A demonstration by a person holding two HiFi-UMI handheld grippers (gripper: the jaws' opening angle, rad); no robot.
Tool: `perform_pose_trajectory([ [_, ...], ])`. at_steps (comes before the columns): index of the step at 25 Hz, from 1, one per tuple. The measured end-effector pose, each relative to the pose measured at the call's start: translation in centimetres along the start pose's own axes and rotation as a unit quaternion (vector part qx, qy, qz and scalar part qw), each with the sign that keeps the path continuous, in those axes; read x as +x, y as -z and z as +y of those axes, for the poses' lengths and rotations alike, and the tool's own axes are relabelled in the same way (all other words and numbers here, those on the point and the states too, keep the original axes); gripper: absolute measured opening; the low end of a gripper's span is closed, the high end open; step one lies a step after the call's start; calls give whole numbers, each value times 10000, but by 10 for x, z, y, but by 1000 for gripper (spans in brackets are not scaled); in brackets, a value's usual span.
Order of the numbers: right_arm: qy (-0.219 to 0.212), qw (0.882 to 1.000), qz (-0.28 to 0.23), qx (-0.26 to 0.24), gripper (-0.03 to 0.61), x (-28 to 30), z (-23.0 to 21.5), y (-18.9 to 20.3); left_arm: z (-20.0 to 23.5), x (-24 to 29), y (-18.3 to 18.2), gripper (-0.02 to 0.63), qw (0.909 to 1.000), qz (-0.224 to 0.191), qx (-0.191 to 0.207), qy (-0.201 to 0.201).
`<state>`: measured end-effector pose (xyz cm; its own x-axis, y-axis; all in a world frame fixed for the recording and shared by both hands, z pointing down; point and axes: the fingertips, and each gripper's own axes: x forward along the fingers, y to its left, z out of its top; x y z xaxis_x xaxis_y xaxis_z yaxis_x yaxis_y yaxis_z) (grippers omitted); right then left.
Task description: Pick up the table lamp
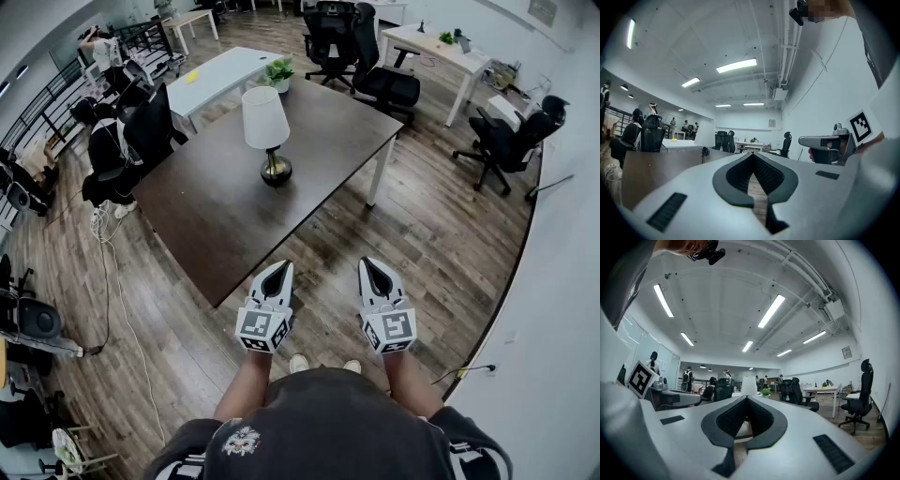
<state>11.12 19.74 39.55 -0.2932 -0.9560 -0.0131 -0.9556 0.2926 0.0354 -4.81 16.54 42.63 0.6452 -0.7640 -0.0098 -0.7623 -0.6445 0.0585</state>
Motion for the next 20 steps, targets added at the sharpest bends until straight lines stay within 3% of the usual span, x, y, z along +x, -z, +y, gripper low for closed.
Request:
perform_pose_trajectory([
  [11, 13, 10000, 42, -81, 23, 31, 45, 5, 37, -16, 5, 2, 9998, 47, 138, 151],
  [20, 81, 9998, -113, 121, 25, 43, 52, 6, 56, -11, 11, 2, 9994, 146, 187, 260],
])
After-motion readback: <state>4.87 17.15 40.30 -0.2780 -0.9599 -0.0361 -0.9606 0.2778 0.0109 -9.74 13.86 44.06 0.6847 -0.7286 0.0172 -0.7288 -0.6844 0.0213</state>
